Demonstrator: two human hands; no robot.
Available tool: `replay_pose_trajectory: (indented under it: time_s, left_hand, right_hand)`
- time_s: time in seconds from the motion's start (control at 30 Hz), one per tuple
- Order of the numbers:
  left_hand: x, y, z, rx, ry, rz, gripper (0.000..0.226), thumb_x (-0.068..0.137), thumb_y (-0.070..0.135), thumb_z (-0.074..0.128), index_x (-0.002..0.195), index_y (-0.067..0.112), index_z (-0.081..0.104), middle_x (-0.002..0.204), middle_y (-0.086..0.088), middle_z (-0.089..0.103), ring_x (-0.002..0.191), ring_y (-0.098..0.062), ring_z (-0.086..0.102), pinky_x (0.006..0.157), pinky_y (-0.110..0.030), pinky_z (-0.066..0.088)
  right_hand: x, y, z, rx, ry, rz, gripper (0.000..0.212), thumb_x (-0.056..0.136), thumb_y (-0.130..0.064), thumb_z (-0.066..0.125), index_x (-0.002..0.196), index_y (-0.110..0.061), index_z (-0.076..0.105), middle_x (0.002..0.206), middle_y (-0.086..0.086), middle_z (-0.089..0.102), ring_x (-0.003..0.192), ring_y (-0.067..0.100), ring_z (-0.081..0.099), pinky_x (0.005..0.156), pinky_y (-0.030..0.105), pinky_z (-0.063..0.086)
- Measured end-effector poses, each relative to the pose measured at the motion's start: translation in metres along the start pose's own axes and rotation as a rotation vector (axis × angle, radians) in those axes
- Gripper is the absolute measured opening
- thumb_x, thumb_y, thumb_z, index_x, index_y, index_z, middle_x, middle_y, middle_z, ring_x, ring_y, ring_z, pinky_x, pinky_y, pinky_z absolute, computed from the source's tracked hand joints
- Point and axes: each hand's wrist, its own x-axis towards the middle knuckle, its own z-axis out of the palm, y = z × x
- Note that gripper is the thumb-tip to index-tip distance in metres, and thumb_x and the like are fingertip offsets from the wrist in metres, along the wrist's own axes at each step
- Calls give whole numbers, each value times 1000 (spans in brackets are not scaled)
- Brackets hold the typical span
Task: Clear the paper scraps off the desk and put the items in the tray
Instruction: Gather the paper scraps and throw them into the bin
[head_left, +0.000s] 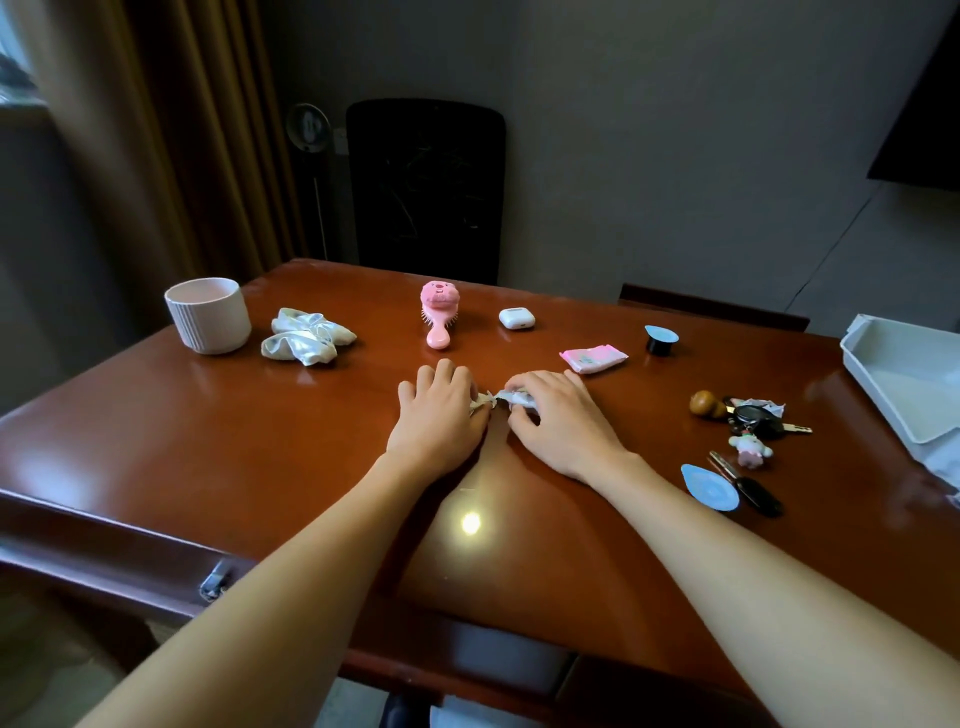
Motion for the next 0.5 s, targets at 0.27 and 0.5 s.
replay_pose_trajectory:
  time_s: [0.27, 0.5]
  left_hand:
    - [0, -1, 1, 23, -53, 32, 44, 101, 43, 41, 140, 25, 42, 136, -4, 41, 122, -25, 36, 104, -43, 29]
    - [0, -1, 2, -19, -13, 22, 28, 99, 35, 47, 123, 20, 46, 124, -3, 48, 108, -22, 43, 97, -38, 37]
  right_hand:
    - [2, 4, 5, -30, 10, 109, 56, 96, -48, 43, 148, -32, 29, 148, -4, 42, 140, 18, 30, 115, 44, 24]
    - [5, 7, 10, -158, 37, 94, 35, 98, -45, 44, 128, -29, 54, 127, -5, 48, 119, 17, 38, 101, 34, 34]
